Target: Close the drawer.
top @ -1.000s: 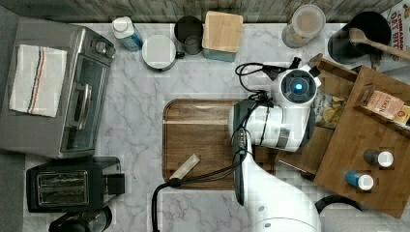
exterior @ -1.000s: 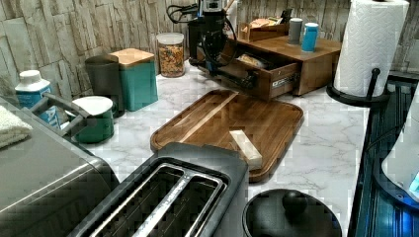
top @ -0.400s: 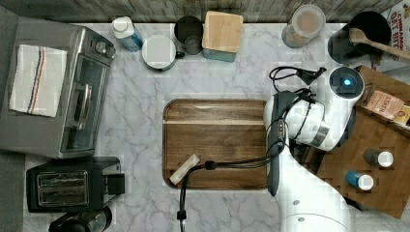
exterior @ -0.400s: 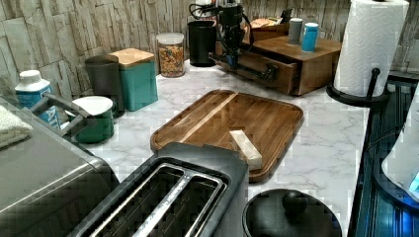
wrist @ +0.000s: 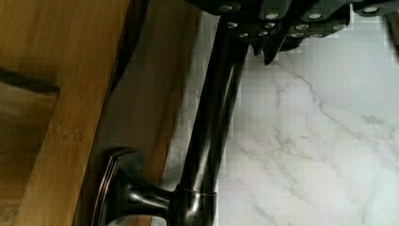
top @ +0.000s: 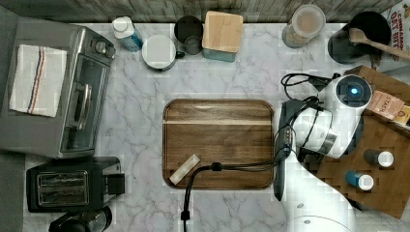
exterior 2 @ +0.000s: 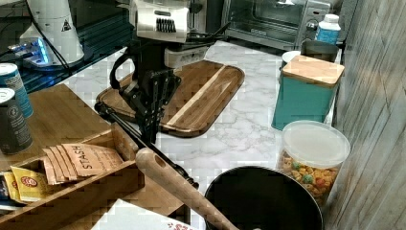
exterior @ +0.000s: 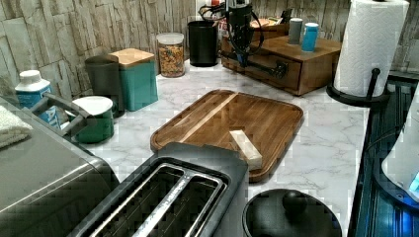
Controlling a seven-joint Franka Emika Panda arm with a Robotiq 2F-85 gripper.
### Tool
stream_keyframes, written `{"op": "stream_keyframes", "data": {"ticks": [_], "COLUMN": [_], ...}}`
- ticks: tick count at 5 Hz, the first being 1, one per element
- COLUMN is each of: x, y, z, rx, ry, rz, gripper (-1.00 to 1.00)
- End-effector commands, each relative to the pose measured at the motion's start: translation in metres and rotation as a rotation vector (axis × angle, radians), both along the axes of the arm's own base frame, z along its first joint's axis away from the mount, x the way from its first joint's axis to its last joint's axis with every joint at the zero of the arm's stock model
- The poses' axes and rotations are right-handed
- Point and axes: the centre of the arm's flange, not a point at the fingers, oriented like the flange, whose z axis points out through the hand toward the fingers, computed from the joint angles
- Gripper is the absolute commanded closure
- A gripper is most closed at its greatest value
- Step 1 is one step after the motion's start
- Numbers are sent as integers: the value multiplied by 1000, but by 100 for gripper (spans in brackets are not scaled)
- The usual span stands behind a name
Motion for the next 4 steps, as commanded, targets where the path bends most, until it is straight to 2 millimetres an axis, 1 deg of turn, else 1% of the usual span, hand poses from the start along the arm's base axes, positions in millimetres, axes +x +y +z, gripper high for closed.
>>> {"op": "stream_keyframes", "data": {"ticks": [1,4], "x": [-94,-94], "y": [-168,-168], "z": [59,59], "rx": [-198,-198], "ry": [-56,-56], "rz": [-261,-261], "gripper": [100,100]}}
